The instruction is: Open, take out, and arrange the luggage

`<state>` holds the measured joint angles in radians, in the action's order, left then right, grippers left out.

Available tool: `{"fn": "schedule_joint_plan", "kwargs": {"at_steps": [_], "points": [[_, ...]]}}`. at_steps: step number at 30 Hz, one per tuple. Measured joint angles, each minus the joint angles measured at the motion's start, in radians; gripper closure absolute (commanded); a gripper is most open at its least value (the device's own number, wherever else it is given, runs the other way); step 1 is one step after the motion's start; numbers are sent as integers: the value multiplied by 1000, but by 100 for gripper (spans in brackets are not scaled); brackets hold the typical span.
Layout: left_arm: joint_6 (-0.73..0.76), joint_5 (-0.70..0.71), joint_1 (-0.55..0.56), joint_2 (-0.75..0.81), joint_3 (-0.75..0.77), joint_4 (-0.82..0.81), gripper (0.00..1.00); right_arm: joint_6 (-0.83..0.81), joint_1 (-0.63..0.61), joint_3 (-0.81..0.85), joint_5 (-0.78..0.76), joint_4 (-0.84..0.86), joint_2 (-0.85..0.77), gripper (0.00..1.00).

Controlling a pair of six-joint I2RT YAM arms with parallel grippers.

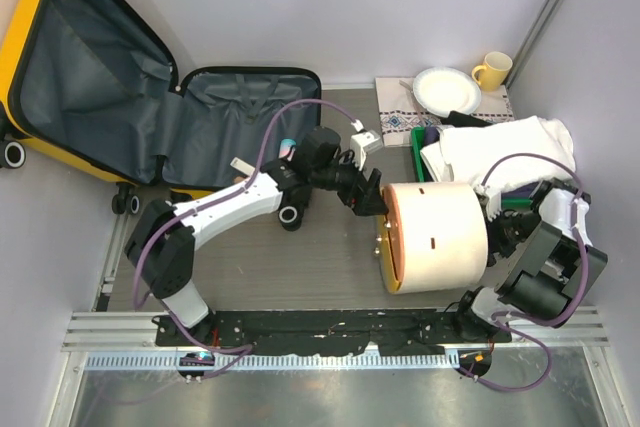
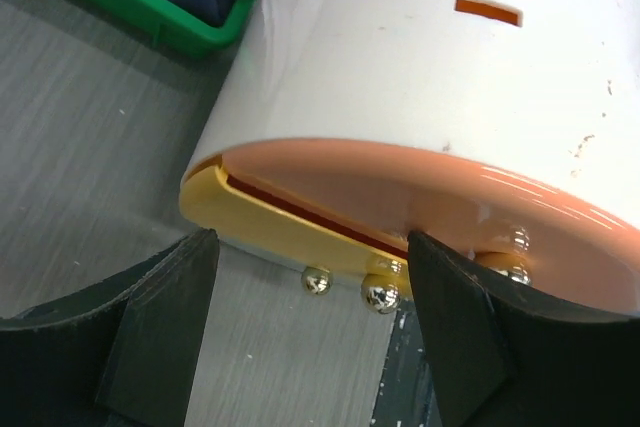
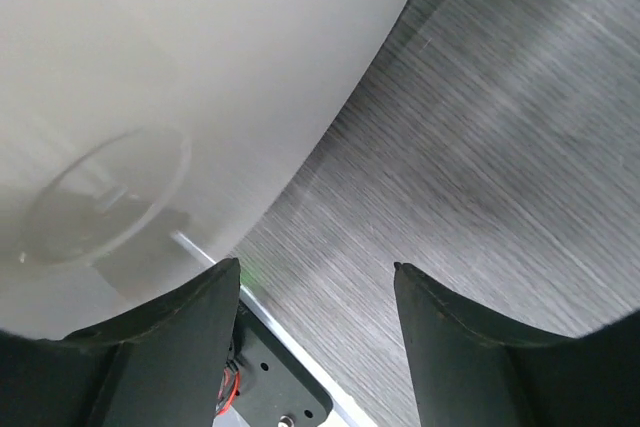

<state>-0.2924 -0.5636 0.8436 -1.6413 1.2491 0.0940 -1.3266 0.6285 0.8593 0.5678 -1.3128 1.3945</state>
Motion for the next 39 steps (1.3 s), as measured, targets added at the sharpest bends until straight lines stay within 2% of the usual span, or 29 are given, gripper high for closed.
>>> {"fn": "schedule_joint_plan", "kwargs": {"at_steps": [7,12,16,22,25,31,39], "points": [[11,-42,-95,-132,154,6,22,-3,2,47,23,-6,-24,28],[69,-101,-181,-110,120,12,22,0,98,203,16,-40,19,29],[262,-150,-239,3,32,129,22,74,146,404,16,-18,49,30],[666,-211,-248,201,-79,352,18,178,137,565,95,-19,-39,28],[814,-238,-242,219,-107,417,17,273,96,636,148,-14,-117,28],[1015,-275,-242,119,-113,463,18,417,-128,659,177,-28,-259,31],[1032,-319,-195,-77,-78,341,22,431,-304,652,163,-37,-264,35]]}}
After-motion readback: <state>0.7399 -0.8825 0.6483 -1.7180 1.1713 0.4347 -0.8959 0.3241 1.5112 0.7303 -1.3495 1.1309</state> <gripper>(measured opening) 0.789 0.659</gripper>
